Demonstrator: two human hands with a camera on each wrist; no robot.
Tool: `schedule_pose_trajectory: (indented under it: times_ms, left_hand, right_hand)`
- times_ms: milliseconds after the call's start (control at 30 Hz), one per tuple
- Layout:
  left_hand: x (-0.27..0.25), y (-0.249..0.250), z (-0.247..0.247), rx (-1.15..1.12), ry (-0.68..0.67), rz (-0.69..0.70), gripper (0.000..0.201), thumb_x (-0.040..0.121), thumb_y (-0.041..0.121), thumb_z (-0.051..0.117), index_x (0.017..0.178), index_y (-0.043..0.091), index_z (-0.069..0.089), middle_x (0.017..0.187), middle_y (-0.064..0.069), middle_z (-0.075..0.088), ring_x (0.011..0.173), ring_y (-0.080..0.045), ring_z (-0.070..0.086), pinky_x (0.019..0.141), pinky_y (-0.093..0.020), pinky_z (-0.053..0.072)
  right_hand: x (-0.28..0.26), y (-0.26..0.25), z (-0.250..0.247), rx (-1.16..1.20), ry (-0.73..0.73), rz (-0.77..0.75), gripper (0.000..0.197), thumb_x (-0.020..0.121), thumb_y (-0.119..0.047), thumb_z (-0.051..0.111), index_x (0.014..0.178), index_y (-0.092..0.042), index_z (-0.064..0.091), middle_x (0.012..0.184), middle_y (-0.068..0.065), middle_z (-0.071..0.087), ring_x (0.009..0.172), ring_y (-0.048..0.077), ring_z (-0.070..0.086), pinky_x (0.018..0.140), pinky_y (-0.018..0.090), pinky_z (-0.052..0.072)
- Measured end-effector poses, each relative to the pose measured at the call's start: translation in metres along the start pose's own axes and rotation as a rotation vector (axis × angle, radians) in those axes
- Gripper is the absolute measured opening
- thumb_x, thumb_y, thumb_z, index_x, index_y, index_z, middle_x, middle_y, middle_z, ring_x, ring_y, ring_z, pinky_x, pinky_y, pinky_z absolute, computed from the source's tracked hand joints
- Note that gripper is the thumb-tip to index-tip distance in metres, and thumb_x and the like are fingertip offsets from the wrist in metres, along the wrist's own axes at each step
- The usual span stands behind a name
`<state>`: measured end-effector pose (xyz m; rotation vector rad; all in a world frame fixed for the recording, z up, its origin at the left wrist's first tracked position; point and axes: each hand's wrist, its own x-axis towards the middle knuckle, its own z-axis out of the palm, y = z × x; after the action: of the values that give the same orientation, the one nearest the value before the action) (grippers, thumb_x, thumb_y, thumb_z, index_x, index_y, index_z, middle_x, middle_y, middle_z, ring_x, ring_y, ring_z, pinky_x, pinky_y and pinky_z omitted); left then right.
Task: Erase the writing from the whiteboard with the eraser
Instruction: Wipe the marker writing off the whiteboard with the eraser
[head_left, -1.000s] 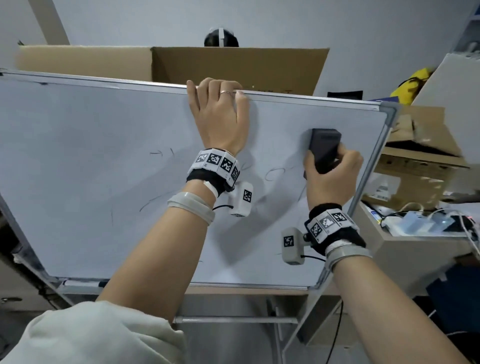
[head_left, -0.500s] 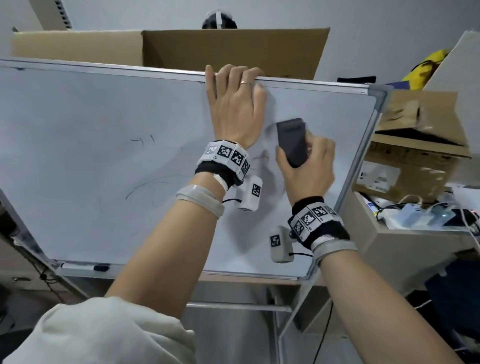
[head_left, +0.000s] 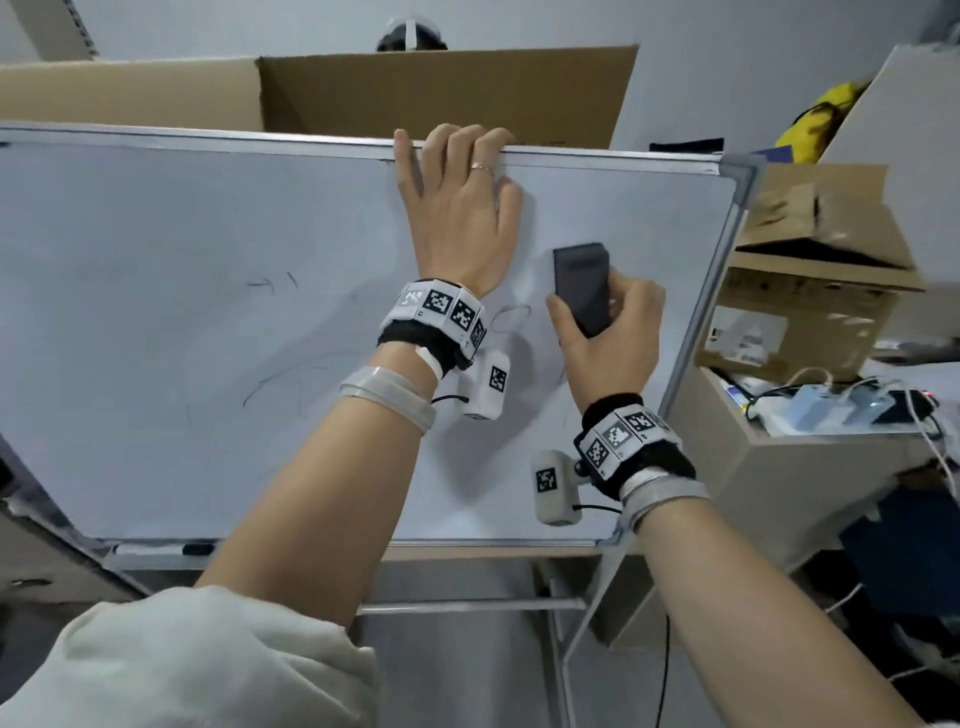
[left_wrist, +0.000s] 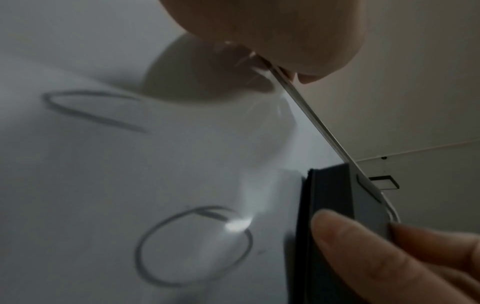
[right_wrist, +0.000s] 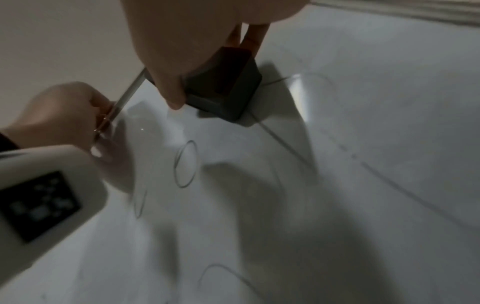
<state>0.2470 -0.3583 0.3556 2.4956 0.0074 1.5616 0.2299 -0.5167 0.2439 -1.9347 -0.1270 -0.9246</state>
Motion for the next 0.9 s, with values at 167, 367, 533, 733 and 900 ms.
schedule_pose_trajectory:
  times_ms: [167, 367, 533, 733, 900]
  left_hand:
    - [-0.004, 0.015, 0.01, -0.005, 0.06, -0.036, 0.04, 0.085, 0.025, 0.043, 0.121, 0.028, 0.062, 0.127, 0.009, 0.056, 0.137, -0.019, 0.042, 0.12, -0.055, 0.012]
    - [-0.005, 0.031, 0.019, -0.004, 0.108, -0.099, 0.043, 0.081, 0.022, 0.043, 0.119, 0.026, 0.063, 0.13, 0.008, 0.056, 0.141, -0.023, 0.039, 0.119, -0.06, 0.012]
    - [-0.003, 0.015, 0.009, 0.048, 0.036, -0.058, 0.045, 0.084, 0.026, 0.041, 0.125, 0.031, 0.059, 0.129, 0.014, 0.054, 0.138, -0.017, 0.04, 0.118, -0.061, 0.008]
    - [-0.002, -0.031, -0.016, 0.153, -0.024, -0.02, 0.048, 0.085, 0.03, 0.042, 0.131, 0.035, 0.055, 0.136, 0.013, 0.051, 0.139, -0.016, 0.039, 0.119, -0.06, 0.007]
    - [-0.002, -0.104, -0.044, 0.211, 0.025, -0.121, 0.05, 0.086, 0.026, 0.038, 0.134, 0.033, 0.051, 0.139, 0.011, 0.047, 0.144, -0.018, 0.032, 0.12, -0.06, 0.006]
  right_hand:
    - [0.006, 0.018, -0.02, -0.017, 0.102, 0.058, 0.057, 0.084, -0.047, 0.077, 0.123, -0.014, 0.053, 0.119, 0.002, 0.052, 0.105, 0.019, 0.055, 0.079, 0.03, 0.046]
    - [0.009, 0.059, -0.04, 0.034, 0.248, 0.249, 0.059, 0.085, -0.049, 0.072, 0.122, -0.009, 0.049, 0.118, 0.008, 0.052, 0.107, 0.026, 0.056, 0.086, 0.037, 0.052]
    - [-0.006, 0.043, -0.012, 0.24, 0.238, 0.273, 0.057, 0.081, -0.049, 0.078, 0.114, -0.013, 0.047, 0.117, 0.009, 0.052, 0.098, 0.016, 0.06, 0.077, 0.021, 0.054]
    - [-0.046, -0.008, 0.047, 0.211, 0.041, 0.066, 0.053, 0.079, -0.042, 0.082, 0.11, -0.008, 0.054, 0.113, 0.002, 0.048, 0.099, 0.025, 0.058, 0.073, 0.043, 0.055]
    - [-0.061, -0.041, 0.079, 0.186, -0.02, -0.011, 0.054, 0.076, -0.041, 0.083, 0.111, -0.01, 0.057, 0.112, 0.001, 0.049, 0.102, 0.022, 0.055, 0.075, 0.041, 0.054]
